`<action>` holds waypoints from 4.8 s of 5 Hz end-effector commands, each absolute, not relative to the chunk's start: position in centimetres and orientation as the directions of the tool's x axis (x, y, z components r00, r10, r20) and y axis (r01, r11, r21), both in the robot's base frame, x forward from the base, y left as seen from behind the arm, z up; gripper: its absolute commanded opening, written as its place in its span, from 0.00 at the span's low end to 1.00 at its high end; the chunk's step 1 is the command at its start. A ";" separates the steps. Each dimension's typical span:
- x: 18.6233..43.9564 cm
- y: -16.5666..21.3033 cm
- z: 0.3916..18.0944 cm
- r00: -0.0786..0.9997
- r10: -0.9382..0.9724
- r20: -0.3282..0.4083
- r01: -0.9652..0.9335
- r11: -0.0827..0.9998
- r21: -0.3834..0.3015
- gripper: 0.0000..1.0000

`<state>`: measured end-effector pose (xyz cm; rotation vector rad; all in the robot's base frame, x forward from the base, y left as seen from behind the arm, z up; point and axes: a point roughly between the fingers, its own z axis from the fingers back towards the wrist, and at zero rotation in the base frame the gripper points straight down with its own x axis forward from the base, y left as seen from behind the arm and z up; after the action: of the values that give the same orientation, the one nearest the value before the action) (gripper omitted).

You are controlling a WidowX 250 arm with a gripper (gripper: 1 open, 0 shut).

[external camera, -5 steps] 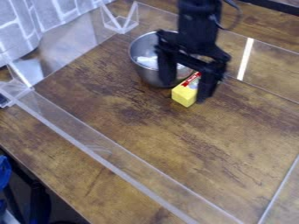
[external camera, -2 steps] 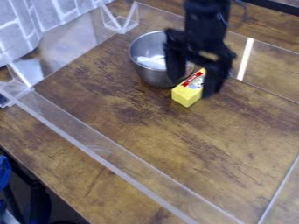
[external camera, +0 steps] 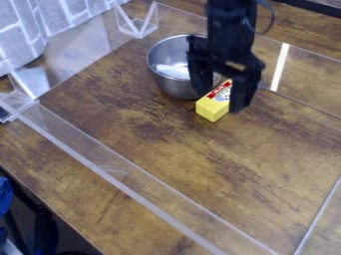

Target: Move the yellow butter to the right side of the table

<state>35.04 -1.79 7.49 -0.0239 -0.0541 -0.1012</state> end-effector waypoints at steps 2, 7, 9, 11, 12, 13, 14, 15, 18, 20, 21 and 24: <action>37.5 -1.6 8.3 0.980 -0.114 0.162 0.116 0.993 0.000 1.00; 39.3 0.2 8.0 0.971 -0.104 0.217 0.100 0.995 0.029 1.00; 38.3 1.1 8.7 0.971 -0.082 0.225 0.077 0.997 0.028 1.00; 36.7 0.4 11.4 0.959 -0.097 0.266 0.087 0.995 0.049 1.00; 37.4 -0.3 10.2 0.959 -0.111 0.259 0.101 0.993 0.053 1.00; 37.1 0.3 10.8 0.959 -0.109 0.262 0.097 0.994 0.059 1.00; 36.6 0.9 11.7 0.958 -0.105 0.268 0.091 0.994 0.065 1.00; 35.9 1.9 13.2 0.955 -0.097 0.281 0.080 0.994 0.072 1.00; 32.2 8.9 15.2 0.949 -0.041 0.314 0.000 0.992 0.129 1.00; 29.6 14.1 14.5 0.956 0.000 0.293 -0.052 0.984 0.171 1.00; 28.8 16.2 13.7 0.957 0.031 0.289 -0.086 0.980 0.181 1.00; 31.9 13.8 13.4 0.958 -0.019 0.285 -0.028 0.987 0.161 1.00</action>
<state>31.36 13.72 11.83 0.1452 -0.2476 0.0070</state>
